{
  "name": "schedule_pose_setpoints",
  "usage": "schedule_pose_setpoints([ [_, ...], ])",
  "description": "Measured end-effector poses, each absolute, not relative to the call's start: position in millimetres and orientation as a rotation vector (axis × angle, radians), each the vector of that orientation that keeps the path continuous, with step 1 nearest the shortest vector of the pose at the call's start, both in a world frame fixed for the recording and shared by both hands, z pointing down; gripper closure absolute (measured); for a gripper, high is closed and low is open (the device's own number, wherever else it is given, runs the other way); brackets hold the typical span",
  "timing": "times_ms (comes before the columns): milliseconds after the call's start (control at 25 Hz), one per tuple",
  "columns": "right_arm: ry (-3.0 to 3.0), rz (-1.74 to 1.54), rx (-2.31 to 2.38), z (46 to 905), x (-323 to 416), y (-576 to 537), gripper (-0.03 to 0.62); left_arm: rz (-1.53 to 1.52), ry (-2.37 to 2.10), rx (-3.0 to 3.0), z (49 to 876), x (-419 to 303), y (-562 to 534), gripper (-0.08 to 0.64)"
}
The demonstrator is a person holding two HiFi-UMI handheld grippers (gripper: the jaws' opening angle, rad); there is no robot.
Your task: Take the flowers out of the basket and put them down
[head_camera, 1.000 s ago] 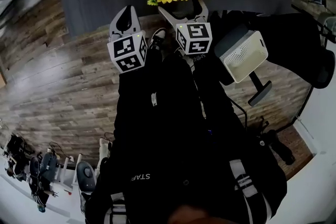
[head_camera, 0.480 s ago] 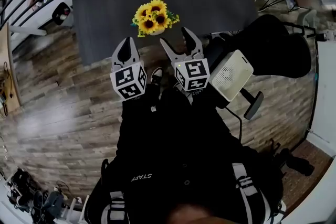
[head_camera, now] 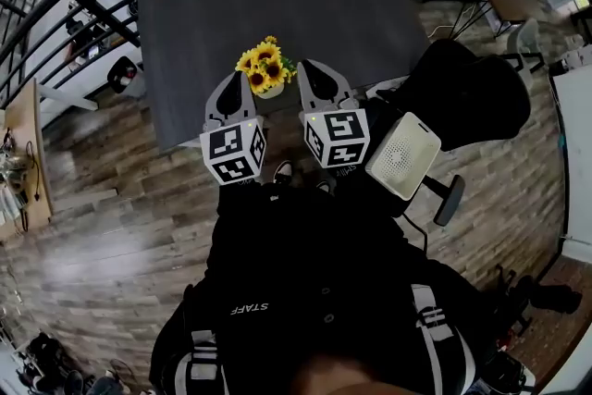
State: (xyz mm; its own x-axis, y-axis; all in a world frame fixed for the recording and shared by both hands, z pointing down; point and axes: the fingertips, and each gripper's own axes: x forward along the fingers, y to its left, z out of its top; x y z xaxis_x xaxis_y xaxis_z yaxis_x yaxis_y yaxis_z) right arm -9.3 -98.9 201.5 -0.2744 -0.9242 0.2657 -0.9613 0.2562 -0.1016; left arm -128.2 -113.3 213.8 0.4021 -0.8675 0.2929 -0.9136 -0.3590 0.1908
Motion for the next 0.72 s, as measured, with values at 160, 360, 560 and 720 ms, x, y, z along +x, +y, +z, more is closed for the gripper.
schedule_pose_setpoints([
  [160, -2.414, 0.34, 1.811, 175, -12, -100, 0.577, 0.145, -1.494, 2.395, 180, -111, -114, 0.561],
  [360, -2.445, 0.28, 1.808, 151, -19, -105, 0.577, 0.14, -1.47, 2.464, 147, -98, -119, 0.561],
  [560, -2.462, 0.237, 1.817, 135, -15, -109, 0.577, 0.161, -1.451, 2.484, 138, -92, -118, 0.561],
  [720, -2.467, 0.214, 1.816, 128, -13, -112, 0.577, 0.153, -1.449, 2.494, 134, -89, -119, 0.561],
])
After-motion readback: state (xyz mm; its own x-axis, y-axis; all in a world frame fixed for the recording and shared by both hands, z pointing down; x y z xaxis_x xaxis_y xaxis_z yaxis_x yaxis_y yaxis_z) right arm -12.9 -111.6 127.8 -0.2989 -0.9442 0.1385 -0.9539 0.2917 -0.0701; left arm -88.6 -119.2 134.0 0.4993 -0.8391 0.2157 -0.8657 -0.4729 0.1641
